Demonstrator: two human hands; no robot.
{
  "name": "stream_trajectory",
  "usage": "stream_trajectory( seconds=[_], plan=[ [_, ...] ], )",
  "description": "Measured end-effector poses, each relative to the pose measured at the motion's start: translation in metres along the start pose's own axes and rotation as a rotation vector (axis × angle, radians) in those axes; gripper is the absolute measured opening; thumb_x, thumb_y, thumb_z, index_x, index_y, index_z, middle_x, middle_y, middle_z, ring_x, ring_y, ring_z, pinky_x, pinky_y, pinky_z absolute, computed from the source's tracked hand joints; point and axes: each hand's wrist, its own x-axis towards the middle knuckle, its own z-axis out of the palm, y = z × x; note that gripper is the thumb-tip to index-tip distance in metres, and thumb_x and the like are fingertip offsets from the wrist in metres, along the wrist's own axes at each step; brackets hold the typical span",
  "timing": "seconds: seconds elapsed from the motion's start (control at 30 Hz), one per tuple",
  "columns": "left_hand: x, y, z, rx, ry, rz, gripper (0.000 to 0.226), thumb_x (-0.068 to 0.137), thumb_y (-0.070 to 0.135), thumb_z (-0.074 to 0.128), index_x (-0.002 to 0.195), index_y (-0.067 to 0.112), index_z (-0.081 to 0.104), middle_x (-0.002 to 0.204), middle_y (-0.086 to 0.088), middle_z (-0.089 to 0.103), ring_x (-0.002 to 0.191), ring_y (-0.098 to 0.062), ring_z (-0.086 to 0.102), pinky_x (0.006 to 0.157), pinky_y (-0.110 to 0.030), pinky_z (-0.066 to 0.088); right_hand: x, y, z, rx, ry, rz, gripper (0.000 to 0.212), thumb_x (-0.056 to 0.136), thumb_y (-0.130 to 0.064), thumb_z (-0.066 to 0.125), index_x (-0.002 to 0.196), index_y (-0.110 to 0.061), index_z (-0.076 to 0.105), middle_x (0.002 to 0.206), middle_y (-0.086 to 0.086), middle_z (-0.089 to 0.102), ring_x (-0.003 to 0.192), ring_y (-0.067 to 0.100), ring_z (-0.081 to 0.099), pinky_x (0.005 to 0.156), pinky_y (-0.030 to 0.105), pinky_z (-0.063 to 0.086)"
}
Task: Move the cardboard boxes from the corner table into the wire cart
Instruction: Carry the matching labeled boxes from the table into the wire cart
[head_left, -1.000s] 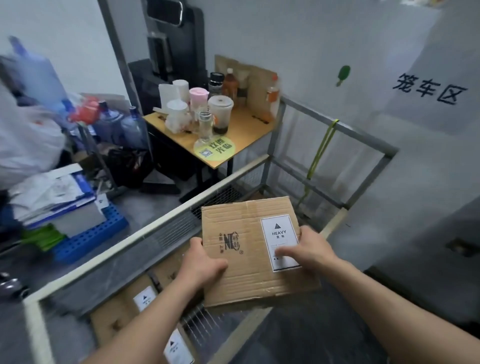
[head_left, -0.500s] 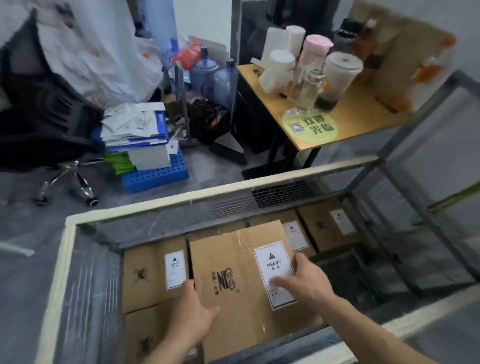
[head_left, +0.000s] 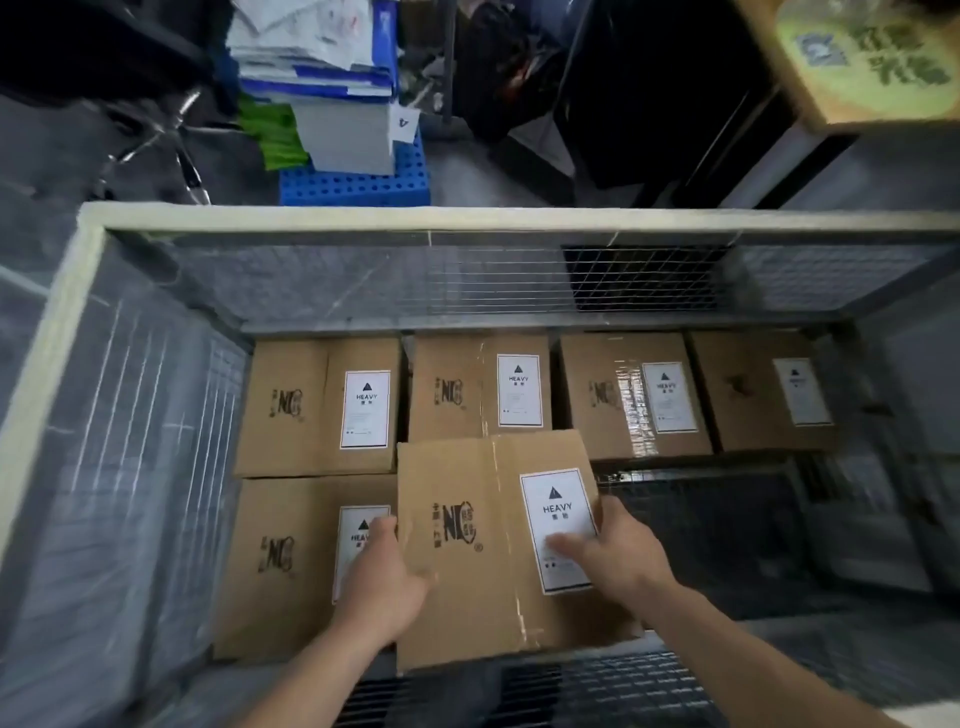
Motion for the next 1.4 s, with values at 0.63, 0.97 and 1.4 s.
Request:
stream_trajectory(
  seconds=[0.63,0.97,1.4],
  plan=[
    [0.069,-0.013,0.022,0.127,-0.094,-0.009,0.034,0.09,0.0,0.056,0.114,0.02,0.041,0.105,-0.001,0.063,0.093,-0.018,0.063,0.084,-0.04,0.057,0.07,0.009,0.026,0.002,-0.04,0.089,0.057,0.084,-0.038,0.081,0.121,-0.02,0.04,0.106,-0.003,0.062,0.095,0.02,0.065,0.076,0.033,0.055],
    [0.106,-0.043,0.057,0.251,-0.222,-0.026,0.058,0.092,0.006,0.057,0.145,0.017,0.037,0.129,-0.005,0.053,0.114,-0.022,0.056,0.1,-0.037,0.05,0.116,0.03,0.078,0.011,-0.223,0.196,0.052,0.089,-0.024,0.078,0.13,-0.012,0.047,0.118,0.007,0.065,0.103,0.024,0.068,0.073,0.031,0.058],
    [0.089,-0.015,0.041,0.269,-0.192,-0.009,0.04,0.09,0.023,0.062,0.128,0.013,0.056,0.127,-0.007,0.059,0.111,-0.024,0.06,0.098,-0.04,0.051,0.096,0.005,0.069,0.054,-0.232,0.159,0.056,0.093,-0.026,0.073,0.138,-0.013,0.042,0.12,0.005,0.063,0.104,0.023,0.064,0.068,0.027,0.054]
  ],
)
